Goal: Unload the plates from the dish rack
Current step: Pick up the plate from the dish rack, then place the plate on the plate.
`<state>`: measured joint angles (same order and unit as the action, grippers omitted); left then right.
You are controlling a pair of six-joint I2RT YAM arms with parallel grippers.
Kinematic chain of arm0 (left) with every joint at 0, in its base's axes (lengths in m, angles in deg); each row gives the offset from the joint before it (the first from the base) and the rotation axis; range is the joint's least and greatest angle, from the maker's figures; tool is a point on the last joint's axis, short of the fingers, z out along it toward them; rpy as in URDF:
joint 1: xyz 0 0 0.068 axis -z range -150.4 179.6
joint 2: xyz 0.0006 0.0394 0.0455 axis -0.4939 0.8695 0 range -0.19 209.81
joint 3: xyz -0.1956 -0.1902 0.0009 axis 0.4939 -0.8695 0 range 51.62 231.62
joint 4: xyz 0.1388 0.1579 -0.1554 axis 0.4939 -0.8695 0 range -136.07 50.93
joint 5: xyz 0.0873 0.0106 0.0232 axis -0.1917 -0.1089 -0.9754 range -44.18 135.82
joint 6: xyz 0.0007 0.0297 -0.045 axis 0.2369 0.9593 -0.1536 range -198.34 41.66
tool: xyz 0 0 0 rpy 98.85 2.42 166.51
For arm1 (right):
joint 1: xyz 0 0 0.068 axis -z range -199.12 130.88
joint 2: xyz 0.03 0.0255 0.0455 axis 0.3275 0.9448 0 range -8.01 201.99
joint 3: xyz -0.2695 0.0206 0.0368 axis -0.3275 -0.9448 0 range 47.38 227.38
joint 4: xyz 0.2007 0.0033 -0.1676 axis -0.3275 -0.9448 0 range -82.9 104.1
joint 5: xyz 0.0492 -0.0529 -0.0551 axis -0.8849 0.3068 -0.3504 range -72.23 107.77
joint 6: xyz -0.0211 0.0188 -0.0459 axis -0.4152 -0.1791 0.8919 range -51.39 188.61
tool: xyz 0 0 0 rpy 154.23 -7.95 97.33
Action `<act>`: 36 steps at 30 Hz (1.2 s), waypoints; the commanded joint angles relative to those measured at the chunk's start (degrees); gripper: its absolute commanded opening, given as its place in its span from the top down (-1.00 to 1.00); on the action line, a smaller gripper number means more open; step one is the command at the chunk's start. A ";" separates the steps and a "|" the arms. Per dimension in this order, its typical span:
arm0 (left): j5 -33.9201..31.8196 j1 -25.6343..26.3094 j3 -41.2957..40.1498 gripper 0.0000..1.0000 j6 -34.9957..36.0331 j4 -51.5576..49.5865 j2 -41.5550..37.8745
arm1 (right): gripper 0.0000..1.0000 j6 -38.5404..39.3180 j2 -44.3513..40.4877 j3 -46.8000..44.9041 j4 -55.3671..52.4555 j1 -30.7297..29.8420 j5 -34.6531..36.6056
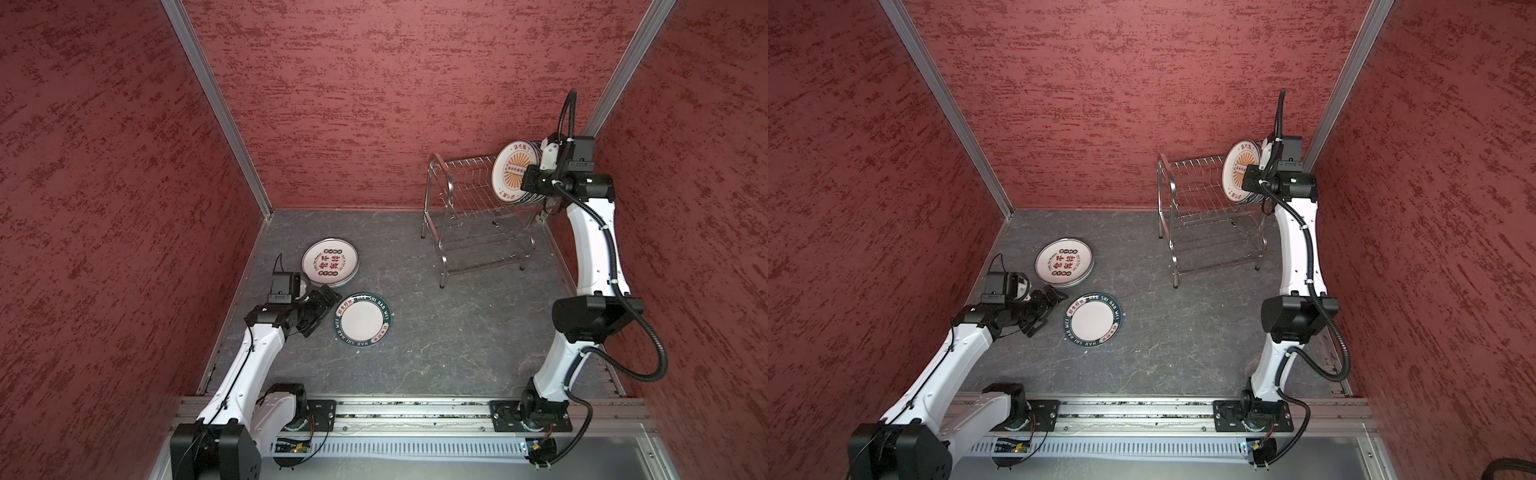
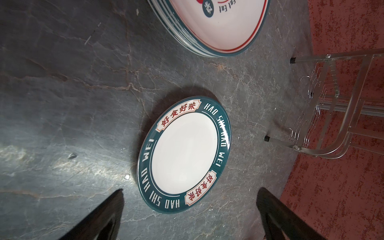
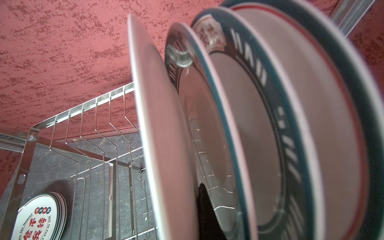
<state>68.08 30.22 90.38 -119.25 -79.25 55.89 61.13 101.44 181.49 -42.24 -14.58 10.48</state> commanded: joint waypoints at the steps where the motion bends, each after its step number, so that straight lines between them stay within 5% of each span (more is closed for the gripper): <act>1: -1.01 0.34 -0.79 -0.99 -0.58 1.58 -1.09 | 0.95 -0.20 -4.08 -0.24 6.75 -0.29 0.35; 13: -4.99 2.45 -0.37 -0.99 1.22 1.84 -3.39 | 0.97 -0.97 -12.53 -2.49 14.25 -0.61 -0.45; 27: 3.63 3.22 0.17 -0.99 2.72 5.83 -4.57 | 0.95 -6.10 -48.35 -38.97 25.57 -0.65 1.51; 36: -0.97 13.89 3.58 -0.99 2.76 7.57 -2.95 | 0.97 -11.88 -65.30 -56.14 14.31 -0.60 5.08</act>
<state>69.57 41.56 91.23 -117.65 -73.44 52.72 51.84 37.44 127.76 -24.34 -14.91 12.82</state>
